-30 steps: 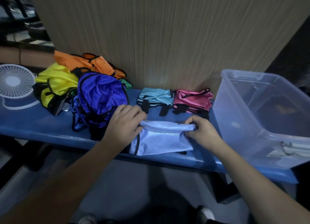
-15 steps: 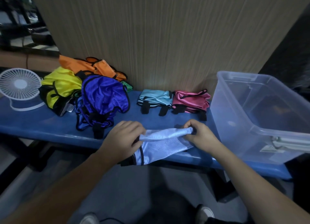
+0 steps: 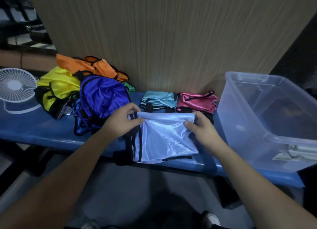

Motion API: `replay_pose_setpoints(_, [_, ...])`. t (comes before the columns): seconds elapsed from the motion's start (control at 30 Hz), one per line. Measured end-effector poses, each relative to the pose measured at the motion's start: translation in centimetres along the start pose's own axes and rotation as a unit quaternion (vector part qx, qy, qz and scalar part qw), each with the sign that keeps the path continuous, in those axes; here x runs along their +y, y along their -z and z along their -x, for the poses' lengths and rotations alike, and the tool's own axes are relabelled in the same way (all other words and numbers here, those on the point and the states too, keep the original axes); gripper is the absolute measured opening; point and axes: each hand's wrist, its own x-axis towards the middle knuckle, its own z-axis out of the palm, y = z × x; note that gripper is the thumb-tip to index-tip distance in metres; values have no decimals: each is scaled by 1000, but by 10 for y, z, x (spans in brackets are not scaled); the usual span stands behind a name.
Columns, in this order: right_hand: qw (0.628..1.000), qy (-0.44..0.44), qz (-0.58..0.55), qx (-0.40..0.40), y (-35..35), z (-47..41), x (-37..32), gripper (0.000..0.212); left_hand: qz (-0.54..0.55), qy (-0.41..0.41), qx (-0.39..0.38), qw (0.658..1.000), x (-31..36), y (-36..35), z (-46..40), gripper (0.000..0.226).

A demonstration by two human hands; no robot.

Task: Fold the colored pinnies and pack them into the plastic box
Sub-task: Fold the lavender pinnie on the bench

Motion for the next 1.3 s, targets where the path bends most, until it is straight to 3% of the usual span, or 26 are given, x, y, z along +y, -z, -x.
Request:
replay_pose_setpoints(0.17, [997,-16,-66,-22,2,1,2,10,32,-5,-128,991,-9,8,-9,25])
replay_pose_setpoints(0.3, [999,-15,-37,-35,8,4,3,25,-18,17,-198,980,-14,12,-12,40])
replay_pose_setpoints(0.4, [999,-9,11,-29,10,3,4,21,-66,15,-214,974,-11,12,-18,37])
replay_pose_setpoints(0.57, [999,-38,-2,-13,9,-9,6,16,-135,-19,-132,982,-13,3,-32,29])
replay_pose_setpoints(0.67, [993,-74,-89,-10,6,-16,6,13,-162,-56,-77,982,-12,-4,-39,28])
replay_pose_setpoints(0.83, [984,-81,-157,-4,7,-21,12,14,-227,-189,32,955,-15,-15,-33,24])
replay_pose_setpoints(1.1, [998,12,-45,-45,15,3,15,20,-277,-361,83,887,-11,-18,13,14])
replay_pose_setpoints(1.3, [992,60,58,-91,13,15,27,39,-291,-410,36,864,-11,-27,45,24])
